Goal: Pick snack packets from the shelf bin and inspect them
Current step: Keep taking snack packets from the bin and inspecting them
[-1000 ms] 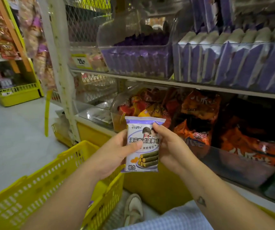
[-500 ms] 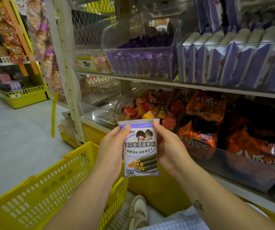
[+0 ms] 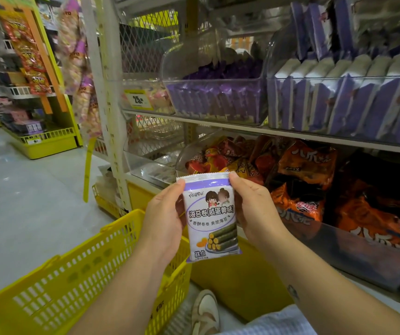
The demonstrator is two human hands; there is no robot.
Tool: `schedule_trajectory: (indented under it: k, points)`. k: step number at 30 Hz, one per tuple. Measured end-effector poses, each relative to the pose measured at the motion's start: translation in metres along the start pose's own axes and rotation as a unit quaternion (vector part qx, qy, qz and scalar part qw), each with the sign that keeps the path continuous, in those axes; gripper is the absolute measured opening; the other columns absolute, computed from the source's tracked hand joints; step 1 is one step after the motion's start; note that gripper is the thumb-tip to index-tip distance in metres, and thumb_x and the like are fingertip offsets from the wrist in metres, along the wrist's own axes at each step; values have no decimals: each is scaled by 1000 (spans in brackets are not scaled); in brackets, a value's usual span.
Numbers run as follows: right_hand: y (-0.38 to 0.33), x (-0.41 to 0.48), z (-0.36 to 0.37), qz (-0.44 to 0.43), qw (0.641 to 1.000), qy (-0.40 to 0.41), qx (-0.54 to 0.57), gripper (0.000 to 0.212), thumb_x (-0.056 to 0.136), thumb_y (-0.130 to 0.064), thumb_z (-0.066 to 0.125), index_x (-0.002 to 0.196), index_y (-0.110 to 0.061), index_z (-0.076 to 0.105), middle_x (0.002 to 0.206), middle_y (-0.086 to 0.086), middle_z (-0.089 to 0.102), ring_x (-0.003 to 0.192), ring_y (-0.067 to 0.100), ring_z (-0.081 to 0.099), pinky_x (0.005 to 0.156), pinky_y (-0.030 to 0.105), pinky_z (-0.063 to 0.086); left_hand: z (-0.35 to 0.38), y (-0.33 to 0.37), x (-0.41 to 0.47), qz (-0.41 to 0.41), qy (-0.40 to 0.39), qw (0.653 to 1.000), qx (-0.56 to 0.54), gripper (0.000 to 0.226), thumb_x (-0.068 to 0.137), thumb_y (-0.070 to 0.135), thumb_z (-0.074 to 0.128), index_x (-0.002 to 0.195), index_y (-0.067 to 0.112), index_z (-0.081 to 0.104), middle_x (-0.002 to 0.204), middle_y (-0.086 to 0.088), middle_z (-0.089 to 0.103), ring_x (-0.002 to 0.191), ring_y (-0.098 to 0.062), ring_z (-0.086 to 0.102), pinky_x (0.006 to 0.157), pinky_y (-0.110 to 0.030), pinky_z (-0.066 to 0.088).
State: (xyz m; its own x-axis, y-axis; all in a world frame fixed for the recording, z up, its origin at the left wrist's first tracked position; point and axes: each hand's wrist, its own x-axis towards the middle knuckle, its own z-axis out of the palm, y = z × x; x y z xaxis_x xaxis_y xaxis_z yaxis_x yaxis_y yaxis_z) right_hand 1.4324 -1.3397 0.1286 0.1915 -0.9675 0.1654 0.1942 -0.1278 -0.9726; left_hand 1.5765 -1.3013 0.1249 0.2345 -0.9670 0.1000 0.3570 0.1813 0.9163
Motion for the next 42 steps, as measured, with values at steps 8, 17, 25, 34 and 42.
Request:
schedule_trajectory:
  k: [8,17,25,34,42]
  points:
    - [-5,-9,-25,123,957,-252,-74,44,84,-31,66,119,-4,63,118,17,68,110,33,65,98,47,51,-9,12,5,-71,-1,994,-83,30,97,28,49,105,8,69,108,-15,73,107,-29,65,99,-51,47]
    - [-15,-10,-22,182,960,-214,-2,34,83,-26,59,110,-7,68,111,18,70,92,25,70,82,36,59,-33,19,5,-189,-163,968,26,39,83,31,61,117,13,68,120,-12,69,107,-27,68,70,-40,60]
    - [-22,-7,-12,196,960,-199,25,30,98,-21,48,123,-7,59,115,16,70,98,26,69,85,38,58,-31,17,2,-203,-177,963,25,39,79,18,63,117,7,66,115,-17,70,99,-25,70,73,-38,62]
    - [-15,-9,9,86,981,-165,-58,31,102,-25,44,130,-15,52,122,9,67,86,9,70,70,26,56,-10,1,-5,18,-103,973,206,50,97,25,56,126,59,35,109,34,63,108,7,61,91,-22,49]
    - [-9,-14,12,33,980,-168,-105,35,98,-5,48,129,-21,52,130,8,61,118,27,60,99,54,46,-8,0,-5,-66,-143,987,42,59,82,43,54,135,17,49,114,-6,71,103,-22,68,90,-42,54]
